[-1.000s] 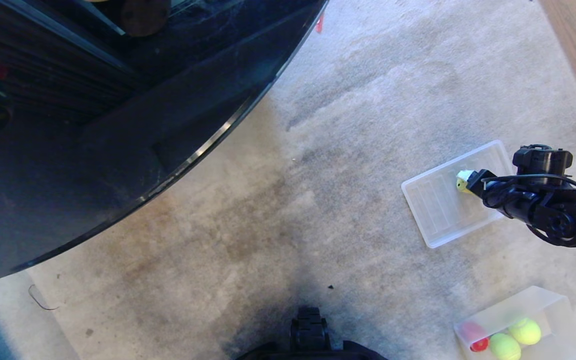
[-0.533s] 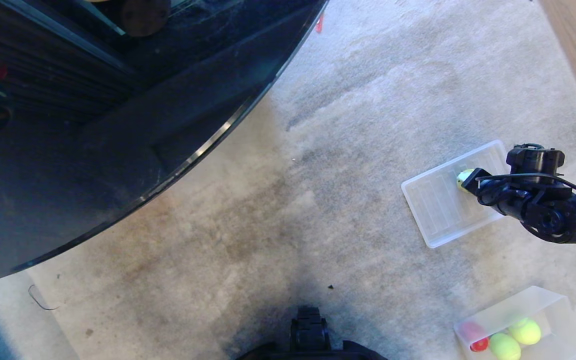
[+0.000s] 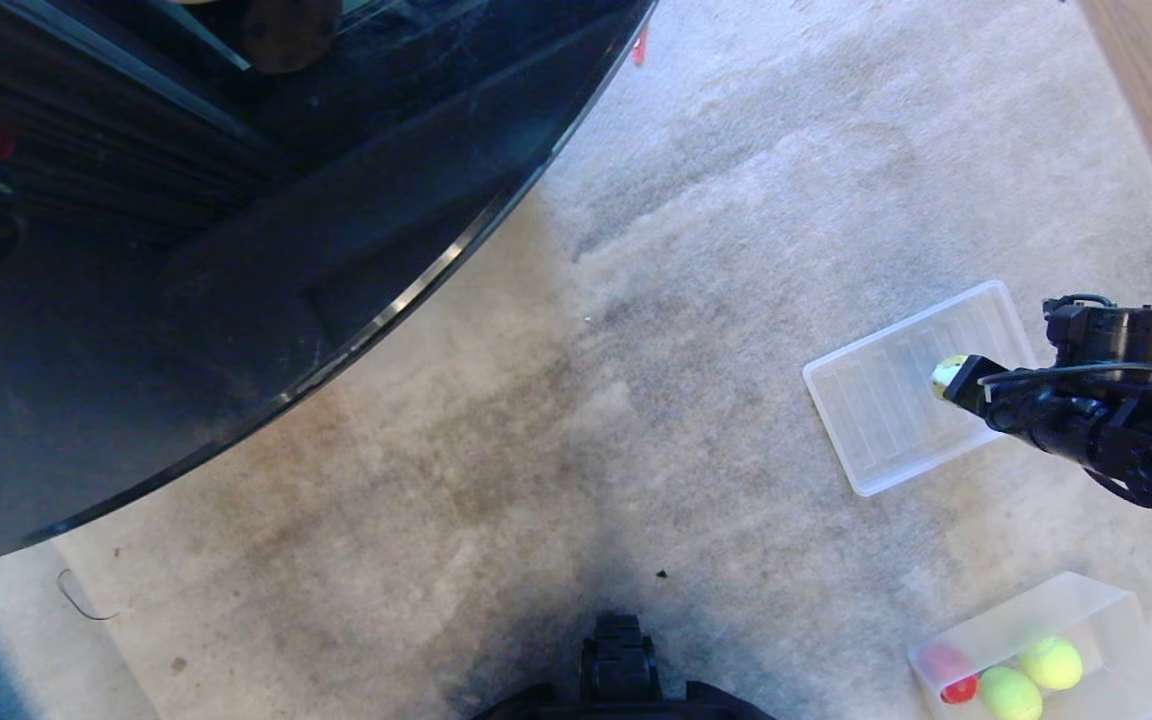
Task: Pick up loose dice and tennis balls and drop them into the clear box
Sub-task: Put the toys in the box
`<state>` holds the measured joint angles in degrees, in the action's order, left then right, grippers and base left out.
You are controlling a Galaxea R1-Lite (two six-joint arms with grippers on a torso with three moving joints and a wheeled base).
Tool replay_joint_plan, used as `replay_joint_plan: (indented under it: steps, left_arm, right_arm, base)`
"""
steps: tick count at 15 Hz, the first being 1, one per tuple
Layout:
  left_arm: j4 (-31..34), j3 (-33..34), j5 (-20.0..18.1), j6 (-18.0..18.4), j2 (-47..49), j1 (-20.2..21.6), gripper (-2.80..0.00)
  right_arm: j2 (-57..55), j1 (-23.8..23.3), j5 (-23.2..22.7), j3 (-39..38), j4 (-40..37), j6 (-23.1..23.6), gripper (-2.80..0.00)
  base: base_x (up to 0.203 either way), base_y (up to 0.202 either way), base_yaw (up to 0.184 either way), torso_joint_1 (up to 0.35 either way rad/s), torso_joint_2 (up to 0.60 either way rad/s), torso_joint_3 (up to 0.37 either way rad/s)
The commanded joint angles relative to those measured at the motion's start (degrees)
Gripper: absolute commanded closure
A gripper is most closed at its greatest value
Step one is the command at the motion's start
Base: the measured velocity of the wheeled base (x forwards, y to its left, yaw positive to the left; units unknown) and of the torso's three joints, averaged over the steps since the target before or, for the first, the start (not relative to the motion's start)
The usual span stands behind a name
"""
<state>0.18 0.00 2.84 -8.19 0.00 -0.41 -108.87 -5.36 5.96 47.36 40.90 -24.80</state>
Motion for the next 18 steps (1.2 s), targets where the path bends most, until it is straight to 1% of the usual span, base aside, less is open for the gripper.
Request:
replay_joint_plan:
  steps: [1,3,5,9,12,14,15,17,18]
  left_arm:
    - [-0.01,0.00,0.06,-0.07,0.00,-0.02,0.00]
    - [-0.01,0.00,0.06,-0.07,0.00,-0.02,0.00]
    - [-0.01,0.00,0.06,-0.07,0.00,-0.02,0.00]
    - [-0.01,0.00,0.06,-0.07,0.00,-0.02,0.00]
    - [-0.01,0.00,0.06,-0.07,0.00,-0.02,0.00]
    - [-0.01,0.00,0.06,-0.07,0.00,-0.02,0.00]
    - [-0.01,0.00,0.06,-0.07,0.00,-0.02,0.00]
    - [-0.01,0.00,0.06,-0.07,0.00,-0.02,0.00]
    - [-0.01,0.00,0.06,-0.07,0.00,-0.02,0.00]
  right_arm:
    - [8.76,0.13,0.01,-4.56,-1.12,1.67,0.00]
    - [18.54,1.00,-0.07,-10.06,-4.63,4.21,0.00]
    - [30.57,2.92,-0.07,-15.52,-10.59,6.30,0.00]
    - [56.80,6.18,0.14,-26.21,-26.04,10.23,0.00]
    - [76.74,6.40,0.33,-33.17,-38.90,13.19,0.00]
    - [86.49,5.97,0.50,-36.44,-46.61,15.15,0.00]
    - [90.46,5.45,0.49,-37.60,-49.29,16.35,0.00]
    - [96.05,4.14,0.32,-40.56,-51.80,20.81,0.00]
    - [96.42,3.67,0.36,-41.78,-51.95,22.37,0.00]
  base:
    - [0.000,0.000,0.000,0.000,0.00,0.000]
    - [0.000,0.000,0.000,0.000,0.00,0.000]
    - [0.000,0.000,0.000,0.000,0.00,0.000]
    - [0.000,0.000,0.000,0.000,0.00,0.000]
    - [0.000,0.000,0.000,0.000,0.00,0.000]
    - [0.000,0.000,0.000,0.000,0.00,0.000]
    - [0.000,0.000,0.000,0.000,0.00,0.000]
    - [0.000,0.000,0.000,0.000,0.00,0.000]
    - [0.000,0.000,0.000,0.000,0.00,0.000]
